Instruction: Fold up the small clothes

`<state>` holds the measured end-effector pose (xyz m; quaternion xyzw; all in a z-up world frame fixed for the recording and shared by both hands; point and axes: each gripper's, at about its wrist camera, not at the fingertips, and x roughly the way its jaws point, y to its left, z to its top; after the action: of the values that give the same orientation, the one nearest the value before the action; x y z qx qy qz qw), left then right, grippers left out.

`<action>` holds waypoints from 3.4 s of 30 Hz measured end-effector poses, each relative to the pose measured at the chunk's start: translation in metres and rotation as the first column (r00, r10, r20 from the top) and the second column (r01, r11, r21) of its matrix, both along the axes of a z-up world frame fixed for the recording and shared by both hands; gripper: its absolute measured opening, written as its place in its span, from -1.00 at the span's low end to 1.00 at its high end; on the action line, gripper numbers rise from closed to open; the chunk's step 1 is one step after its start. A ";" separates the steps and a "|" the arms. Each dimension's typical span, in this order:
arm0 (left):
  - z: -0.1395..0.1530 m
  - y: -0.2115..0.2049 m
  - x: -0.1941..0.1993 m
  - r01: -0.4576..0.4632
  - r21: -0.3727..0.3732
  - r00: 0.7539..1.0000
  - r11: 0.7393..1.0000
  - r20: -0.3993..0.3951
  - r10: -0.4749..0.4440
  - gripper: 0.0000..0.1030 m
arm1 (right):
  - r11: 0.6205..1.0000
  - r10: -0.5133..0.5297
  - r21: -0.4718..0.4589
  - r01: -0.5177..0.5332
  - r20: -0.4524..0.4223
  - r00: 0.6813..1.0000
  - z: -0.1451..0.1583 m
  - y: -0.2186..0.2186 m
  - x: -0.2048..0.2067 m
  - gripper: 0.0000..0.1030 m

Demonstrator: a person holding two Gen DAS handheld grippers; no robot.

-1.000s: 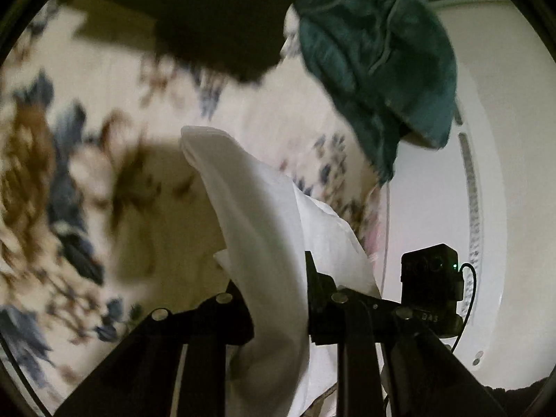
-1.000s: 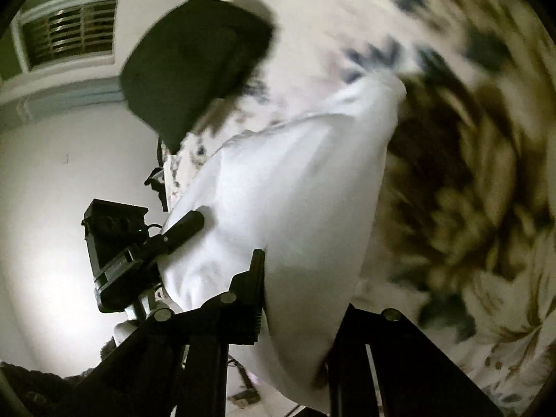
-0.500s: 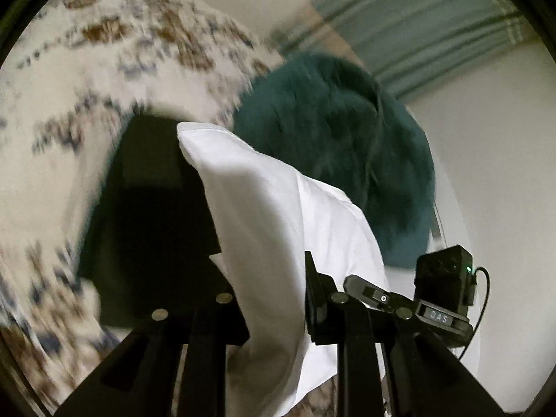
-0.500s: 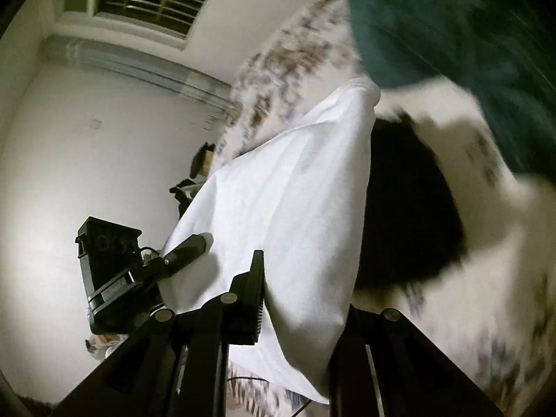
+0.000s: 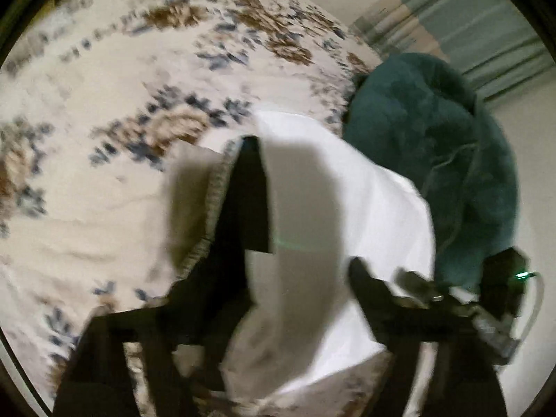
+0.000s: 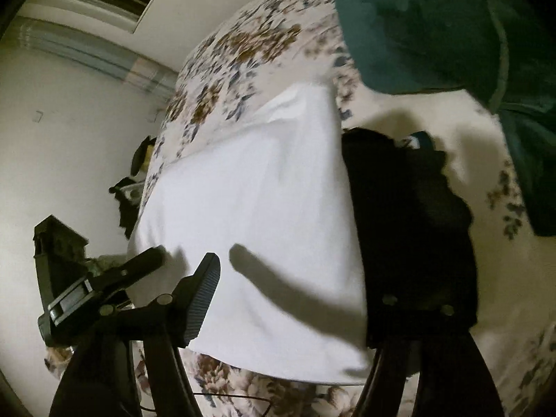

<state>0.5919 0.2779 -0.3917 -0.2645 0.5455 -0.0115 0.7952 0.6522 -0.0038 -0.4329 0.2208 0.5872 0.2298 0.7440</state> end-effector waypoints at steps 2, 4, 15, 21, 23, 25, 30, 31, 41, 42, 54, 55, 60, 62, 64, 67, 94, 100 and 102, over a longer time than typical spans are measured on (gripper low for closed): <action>0.003 -0.004 -0.004 0.001 0.055 1.000 0.999 0.005 -0.001 0.70 | 0.997 -0.019 -0.077 0.020 0.020 1.000 0.006 -0.004 -0.009 0.45; 0.004 -0.010 -0.004 0.001 0.129 1.000 0.992 0.000 -0.001 0.79 | 0.985 -0.013 -0.171 0.023 0.058 0.998 0.011 -0.002 -0.009 0.62; 0.052 -0.058 -0.063 0.023 0.403 0.999 0.915 0.028 -0.038 0.98 | 0.796 0.011 -0.585 0.153 0.267 0.964 0.083 -0.015 -0.092 1.00; 0.108 -0.085 -0.128 -0.006 0.445 0.996 0.895 0.078 -0.032 0.98 | 0.774 0.006 -0.597 0.213 0.344 0.939 0.152 -0.032 -0.158 1.00; 0.128 -0.094 -0.148 -0.007 0.456 0.995 0.890 0.096 -0.041 0.98 | 0.766 0.009 -0.597 0.238 0.381 0.925 0.183 -0.037 -0.187 1.00; 0.151 -0.102 -0.171 -0.010 0.464 0.992 0.886 0.118 -0.050 0.98 | 0.765 0.014 -0.593 0.252 0.406 0.914 0.207 -0.041 -0.210 1.00; 0.211 -0.121 -0.224 -0.027 0.488 0.981 0.872 0.179 -0.070 0.98 | 0.766 0.019 -0.571 0.297 0.481 0.877 0.281 -0.054 -0.278 1.00; 0.220 -0.125 -0.234 -0.030 0.493 0.979 0.870 0.189 -0.073 0.98 | 0.768 0.019 -0.565 0.302 0.492 0.871 0.293 -0.056 -0.289 1.00; 0.303 -0.160 -0.329 -0.073 0.526 0.951 0.847 0.292 -0.099 0.98 | 0.798 -0.004 -0.483 0.361 0.594 0.804 0.406 -0.091 -0.413 1.00; 0.309 -0.163 -0.336 -0.077 0.525 0.949 0.848 0.299 -0.099 0.98 | 0.797 0.001 -0.480 0.367 0.608 0.794 0.417 -0.094 -0.426 1.00; 0.355 -0.185 -0.388 -0.151 0.523 0.917 0.839 0.391 -0.080 0.98 | 0.807 0.013 -0.438 0.397 0.684 0.729 0.482 -0.118 -0.497 1.00; 0.356 -0.185 -0.389 -0.153 0.520 0.915 0.840 0.396 -0.079 0.98 | 0.807 0.014 -0.438 0.397 0.686 0.728 0.484 -0.119 -0.499 1.00; 0.364 -0.185 -0.395 -0.176 0.517 0.907 0.838 0.416 -0.067 0.98 | 0.809 0.012 -0.433 0.398 0.689 0.724 0.488 -0.122 -0.504 1.00; 0.365 -0.184 -0.396 -0.176 0.509 0.905 0.842 0.420 -0.064 0.98 | 0.811 0.012 -0.430 0.397 0.691 0.723 0.493 -0.125 -0.505 1.00; 0.366 -0.184 -0.396 -0.177 0.510 0.906 0.842 0.418 -0.063 0.99 | 0.811 0.014 -0.430 0.396 0.691 0.722 0.496 -0.126 -0.502 1.00; 0.367 -0.185 -0.398 -0.181 0.513 0.905 0.839 0.421 -0.062 0.99 | 0.813 0.012 -0.427 0.395 0.691 0.723 0.501 -0.127 -0.503 1.00; 0.374 -0.189 -0.402 -0.190 0.532 0.906 0.825 0.418 -0.061 0.99 | 0.824 0.029 -0.427 0.372 0.688 0.725 0.516 -0.123 -0.496 1.00; 0.375 -0.190 -0.403 -0.190 0.529 0.906 0.827 0.419 -0.060 0.99 | 0.825 0.029 -0.426 0.372 0.688 0.725 0.516 -0.122 -0.497 1.00; 0.375 -0.190 -0.402 -0.188 0.530 0.906 0.827 0.419 -0.062 0.99 | 0.824 0.029 -0.427 0.373 0.688 0.725 0.515 -0.122 -0.498 1.00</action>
<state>0.1897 0.0883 -0.0170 -0.0300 0.3322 0.1189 0.9352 0.1543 -0.1262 0.0825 -0.0386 0.2965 0.0455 0.9532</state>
